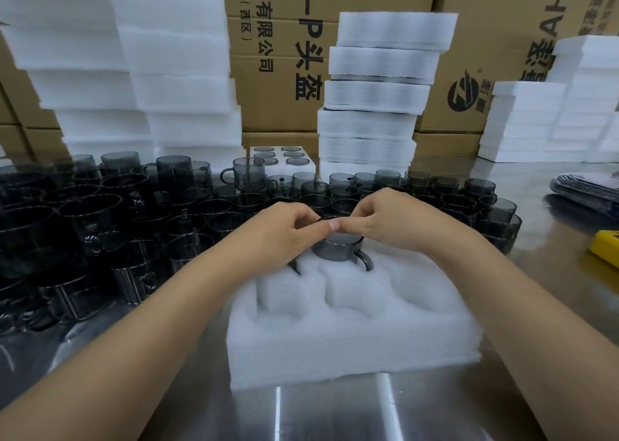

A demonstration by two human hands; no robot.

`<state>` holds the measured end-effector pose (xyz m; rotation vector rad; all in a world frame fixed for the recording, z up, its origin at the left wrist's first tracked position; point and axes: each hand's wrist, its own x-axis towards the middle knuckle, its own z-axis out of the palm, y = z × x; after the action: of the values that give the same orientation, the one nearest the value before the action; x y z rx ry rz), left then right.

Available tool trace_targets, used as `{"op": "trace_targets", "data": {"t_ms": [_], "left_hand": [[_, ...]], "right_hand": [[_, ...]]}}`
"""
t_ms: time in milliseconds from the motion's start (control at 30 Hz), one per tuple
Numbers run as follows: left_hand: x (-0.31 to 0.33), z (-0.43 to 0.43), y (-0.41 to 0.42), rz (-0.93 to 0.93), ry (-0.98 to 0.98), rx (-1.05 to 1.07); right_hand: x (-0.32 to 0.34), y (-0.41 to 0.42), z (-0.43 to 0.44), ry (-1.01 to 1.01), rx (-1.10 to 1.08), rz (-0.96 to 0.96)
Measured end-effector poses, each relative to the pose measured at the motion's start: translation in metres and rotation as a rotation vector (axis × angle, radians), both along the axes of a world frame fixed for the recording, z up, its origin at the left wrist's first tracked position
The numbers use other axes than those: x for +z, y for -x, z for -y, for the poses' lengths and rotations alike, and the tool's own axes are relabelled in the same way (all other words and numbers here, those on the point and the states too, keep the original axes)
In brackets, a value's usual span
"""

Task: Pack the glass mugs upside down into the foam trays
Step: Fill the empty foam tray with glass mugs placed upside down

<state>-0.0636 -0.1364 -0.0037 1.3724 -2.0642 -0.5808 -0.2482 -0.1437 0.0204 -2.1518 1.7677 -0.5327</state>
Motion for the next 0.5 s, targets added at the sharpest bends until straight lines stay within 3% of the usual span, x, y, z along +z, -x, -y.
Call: {"op": "trace_targets", "data": {"t_ms": [200, 500], "left_hand": [[0.0039, -0.0005, -0.0013, 0.001, -0.069, -0.036], [0.0083, -0.0007, -0.0042, 0.025, -0.101, -0.074]], "right_hand": [[-0.0024, 0.0025, 0.0013, -0.057, 0.06, -0.017], [-0.007, 0.0039, 0.0064, 0.016, 0.092, -0.015]]}}
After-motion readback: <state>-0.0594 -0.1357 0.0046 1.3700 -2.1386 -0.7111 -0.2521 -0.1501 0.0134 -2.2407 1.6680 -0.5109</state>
